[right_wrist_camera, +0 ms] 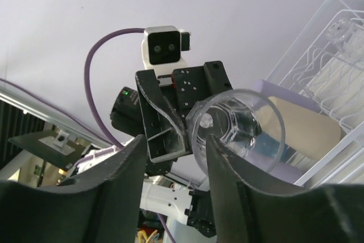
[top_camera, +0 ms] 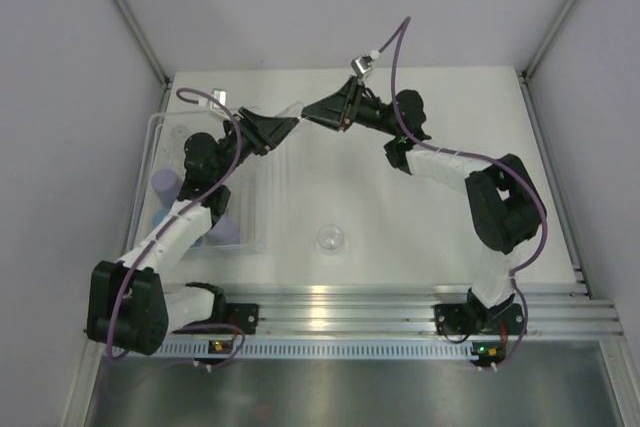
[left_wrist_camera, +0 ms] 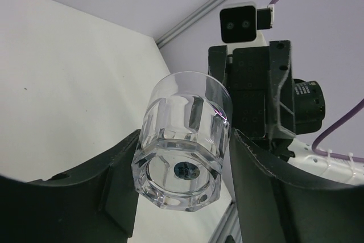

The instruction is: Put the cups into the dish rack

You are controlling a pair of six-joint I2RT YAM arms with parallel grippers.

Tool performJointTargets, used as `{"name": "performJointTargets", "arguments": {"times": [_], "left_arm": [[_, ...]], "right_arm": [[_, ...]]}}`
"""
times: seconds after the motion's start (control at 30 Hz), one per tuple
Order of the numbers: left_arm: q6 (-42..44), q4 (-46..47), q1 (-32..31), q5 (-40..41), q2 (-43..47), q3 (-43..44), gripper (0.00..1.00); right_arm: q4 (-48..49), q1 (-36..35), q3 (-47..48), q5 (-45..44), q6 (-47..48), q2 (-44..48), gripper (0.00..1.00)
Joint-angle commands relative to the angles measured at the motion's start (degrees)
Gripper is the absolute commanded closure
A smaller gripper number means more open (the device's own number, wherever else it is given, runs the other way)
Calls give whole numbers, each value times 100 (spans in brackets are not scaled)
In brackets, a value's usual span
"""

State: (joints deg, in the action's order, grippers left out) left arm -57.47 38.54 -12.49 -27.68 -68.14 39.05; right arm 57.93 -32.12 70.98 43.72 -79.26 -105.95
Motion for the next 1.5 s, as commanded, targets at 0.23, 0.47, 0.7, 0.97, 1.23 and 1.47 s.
{"name": "performJointTargets", "arguments": {"times": [0.23,0.47,0.7,0.97,1.23,1.47], "left_arm": [[1675,-2340,782,395,1057,1042,100],[3522,-6773,1802,1149,154,3431,100],[4095,-8055,1847,2012,-1603,4822,100],[4279,-8056,1838,2698,-2405,5244,100],[4420,-8021,1838,3084,-3205,5920,100],[4455,-8038,1838,3278,-3864,6282,100]], "right_arm": [[193,109,-233,40,524,268,40],[-2573,259,29,-66,2659,891,38],[-3649,259,294,-4,3418,1059,37],[-3456,268,-145,13,3391,1287,37],[-3051,268,-506,154,3172,1323,38],[-3016,259,-541,189,3119,1305,39]]}}
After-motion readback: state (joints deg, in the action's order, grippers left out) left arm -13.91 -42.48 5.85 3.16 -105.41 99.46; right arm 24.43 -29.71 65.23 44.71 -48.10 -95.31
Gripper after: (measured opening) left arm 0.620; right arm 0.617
